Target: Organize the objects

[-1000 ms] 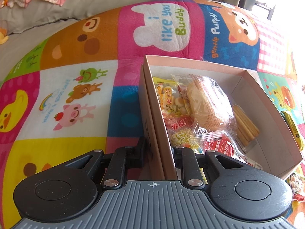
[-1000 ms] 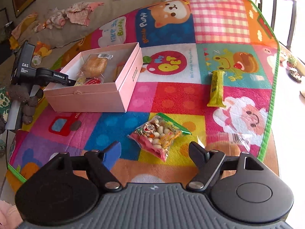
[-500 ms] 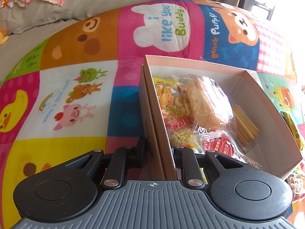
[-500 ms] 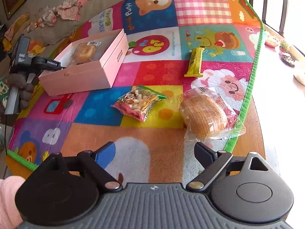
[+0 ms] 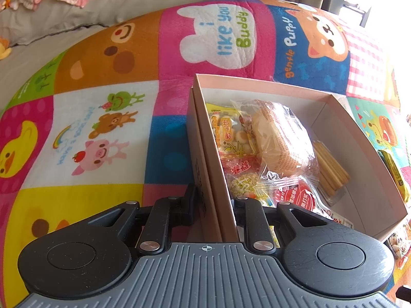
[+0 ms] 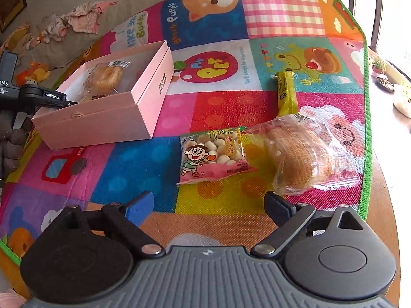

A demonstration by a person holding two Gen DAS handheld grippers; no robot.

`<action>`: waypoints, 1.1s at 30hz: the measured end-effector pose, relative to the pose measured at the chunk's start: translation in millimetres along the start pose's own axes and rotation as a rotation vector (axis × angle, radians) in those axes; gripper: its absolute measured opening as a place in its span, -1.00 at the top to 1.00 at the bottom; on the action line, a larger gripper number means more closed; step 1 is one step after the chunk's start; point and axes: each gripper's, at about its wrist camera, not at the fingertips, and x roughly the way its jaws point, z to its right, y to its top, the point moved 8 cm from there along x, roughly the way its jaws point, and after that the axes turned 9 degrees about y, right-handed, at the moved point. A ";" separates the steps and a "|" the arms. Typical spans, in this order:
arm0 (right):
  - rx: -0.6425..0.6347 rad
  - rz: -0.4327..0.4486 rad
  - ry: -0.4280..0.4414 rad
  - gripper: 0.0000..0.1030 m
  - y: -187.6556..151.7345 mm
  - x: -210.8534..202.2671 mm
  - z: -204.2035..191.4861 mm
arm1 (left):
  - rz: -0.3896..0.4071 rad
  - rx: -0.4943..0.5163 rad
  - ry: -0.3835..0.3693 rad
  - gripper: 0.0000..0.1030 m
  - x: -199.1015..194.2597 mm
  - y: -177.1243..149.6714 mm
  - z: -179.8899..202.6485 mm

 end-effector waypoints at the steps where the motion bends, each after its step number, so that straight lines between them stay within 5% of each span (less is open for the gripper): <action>1: -0.015 0.002 0.020 -0.81 1.3 -0.5 -5.7 | 0.000 0.000 0.000 0.58 0.1 0.1 0.0; 5: -0.113 0.052 0.043 -0.82 10.0 -9.6 -26.4 | 0.000 0.000 0.000 0.58 0.1 0.2 -0.1; 10: -0.162 0.083 -0.089 -0.82 22.0 0.5 -19.6 | 0.000 0.000 0.000 0.58 0.1 0.1 0.0; 14: -0.146 0.068 -0.097 -0.82 28.9 20.2 -12.2 | 0.000 0.000 0.000 0.58 0.1 0.0 -0.1; 19: -0.135 0.038 -0.102 -0.47 26.2 28.9 -14.5 | 0.001 0.000 0.000 0.58 0.1 0.0 -0.1; 22: -0.123 0.016 -0.007 -0.47 11.0 13.1 -26.7 | 0.001 0.000 0.000 0.58 0.1 0.0 -0.2; 25: -0.139 0.023 0.000 -0.50 3.9 1.1 -30.1 | 0.000 0.000 -0.001 0.58 0.1 0.0 -0.1; 30: -0.122 0.066 -0.042 -0.64 -1.4 -31.1 -17.7 | 0.001 -0.001 -0.001 0.58 0.2 0.2 -0.3; 33: -0.117 0.135 -0.150 -0.70 5.3 -51.0 0.7 | 0.001 0.000 -0.001 0.58 0.3 0.1 -0.5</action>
